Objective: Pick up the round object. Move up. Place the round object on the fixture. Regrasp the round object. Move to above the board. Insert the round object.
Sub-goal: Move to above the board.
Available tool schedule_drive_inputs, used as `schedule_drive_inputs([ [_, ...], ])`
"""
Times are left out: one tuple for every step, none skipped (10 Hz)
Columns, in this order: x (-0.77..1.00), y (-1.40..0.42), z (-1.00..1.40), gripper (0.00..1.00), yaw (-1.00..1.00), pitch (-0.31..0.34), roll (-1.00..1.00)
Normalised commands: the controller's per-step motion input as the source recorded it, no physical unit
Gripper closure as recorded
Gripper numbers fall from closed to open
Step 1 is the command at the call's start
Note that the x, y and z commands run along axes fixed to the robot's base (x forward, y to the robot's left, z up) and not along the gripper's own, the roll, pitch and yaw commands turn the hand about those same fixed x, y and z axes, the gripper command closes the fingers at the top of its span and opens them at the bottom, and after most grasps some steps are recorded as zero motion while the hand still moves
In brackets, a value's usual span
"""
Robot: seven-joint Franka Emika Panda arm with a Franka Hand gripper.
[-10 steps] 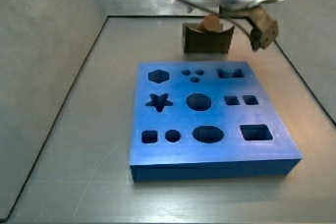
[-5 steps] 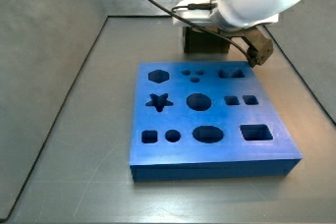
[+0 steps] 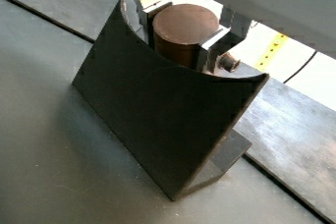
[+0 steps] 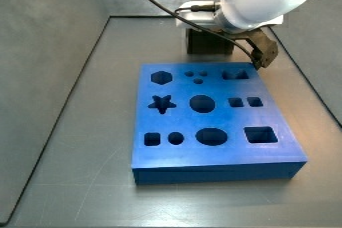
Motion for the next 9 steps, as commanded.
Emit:
schedule_drive_inputs([
  [-0.14,-0.12,1.00,1.00,0.20,-0.079,0.07],
  [-0.13,-0.12,1.00,1.00,0.19,-0.088,0.08],
  [-0.13,-0.12,1.00,1.00,0.17,-0.106,0.07],
  [-0.13,-0.10,1.00,1.00,0.14,-0.160,-0.01],
  [-0.13,-0.10,1.00,1.00,0.11,-0.186,-0.04],
  [-0.13,-0.10,1.00,1.00,0.05,-0.203,-0.04],
  [-0.12,-0.09,1.00,1.00,0.03,-0.194,-0.03],
  [-0.12,-0.08,1.00,1.00,-0.03,-0.146,-0.02],
  [-0.12,-0.08,1.00,1.00,-0.05,-0.119,-0.02],
])
